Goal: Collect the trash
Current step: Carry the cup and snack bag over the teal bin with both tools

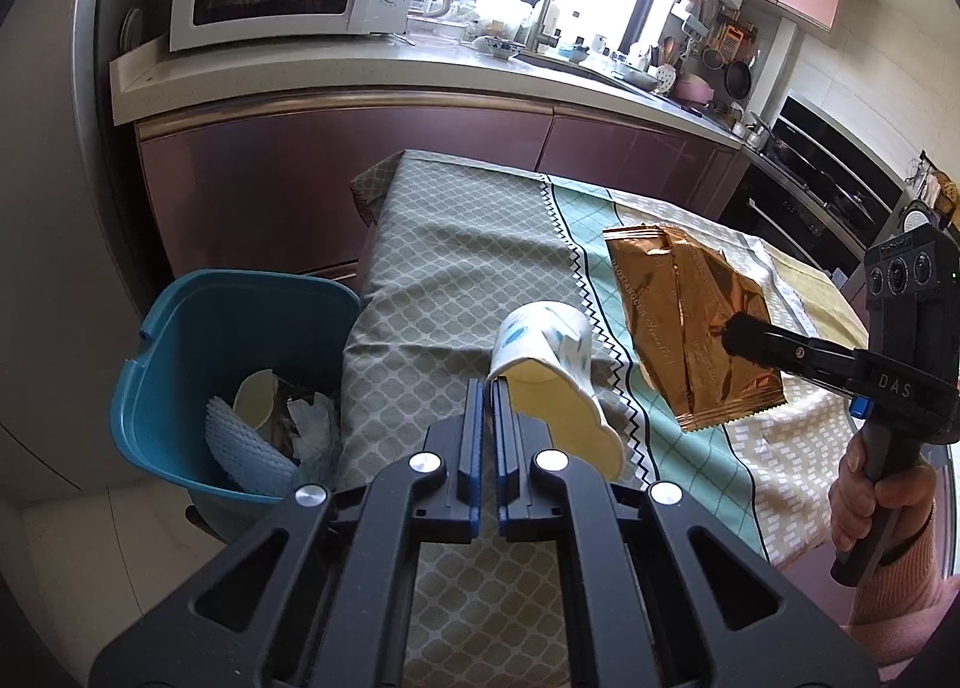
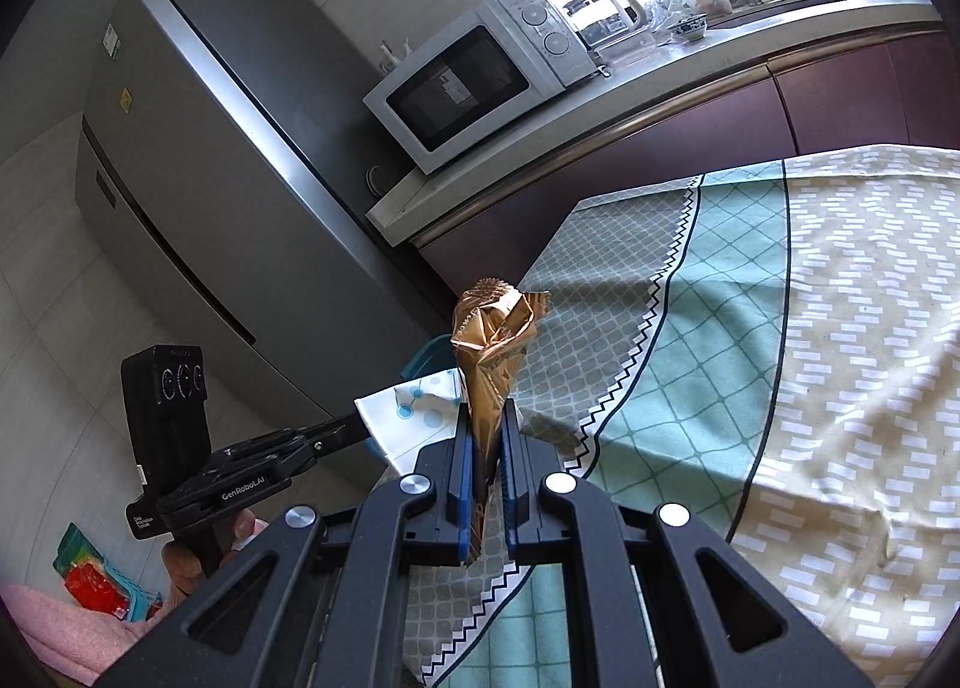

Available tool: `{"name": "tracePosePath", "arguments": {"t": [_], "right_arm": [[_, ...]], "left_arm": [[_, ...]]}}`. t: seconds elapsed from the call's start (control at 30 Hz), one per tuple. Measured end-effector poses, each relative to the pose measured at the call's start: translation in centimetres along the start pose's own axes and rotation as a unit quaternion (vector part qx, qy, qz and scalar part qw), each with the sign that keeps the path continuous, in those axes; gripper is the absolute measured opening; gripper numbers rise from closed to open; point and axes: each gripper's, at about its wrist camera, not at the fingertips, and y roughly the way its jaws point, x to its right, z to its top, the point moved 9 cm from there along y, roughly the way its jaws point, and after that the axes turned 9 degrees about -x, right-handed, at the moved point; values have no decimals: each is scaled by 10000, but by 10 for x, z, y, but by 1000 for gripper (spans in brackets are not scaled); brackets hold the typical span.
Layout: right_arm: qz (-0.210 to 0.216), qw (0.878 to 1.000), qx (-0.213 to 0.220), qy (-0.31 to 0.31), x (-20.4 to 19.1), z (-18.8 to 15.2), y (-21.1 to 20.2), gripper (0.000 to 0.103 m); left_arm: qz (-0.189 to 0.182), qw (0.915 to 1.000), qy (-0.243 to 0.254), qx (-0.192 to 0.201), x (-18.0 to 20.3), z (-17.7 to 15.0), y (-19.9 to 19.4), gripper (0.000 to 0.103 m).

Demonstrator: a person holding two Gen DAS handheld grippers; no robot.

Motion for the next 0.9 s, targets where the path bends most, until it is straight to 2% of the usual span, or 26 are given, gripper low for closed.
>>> {"name": "tracePosePath", "arguments": {"t": [0.13, 0.4, 0.43, 0.6, 0.9], "right_arm": [[-32, 10000, -42, 36, 1, -1, 3, 7], [-112, 9998, -116, 89, 5, -5, 6, 7], [-111, 9998, -118, 91, 5, -6, 6, 7], [-88, 9999, -123, 53, 1, -4, 8, 7], [54, 9997, -198, -133, -18, 3, 24, 7]], "left_arm": [[-297, 9993, -50, -209, -2, -4, 17, 5], [-317, 9989, 33, -353, -1, -9, 39, 9], [-320, 9989, 37, -349, -1, -9, 40, 5], [-297, 9994, -28, -162, -4, -3, 26, 5], [137, 9996, -43, 253, -25, 9, -12, 5]]}}
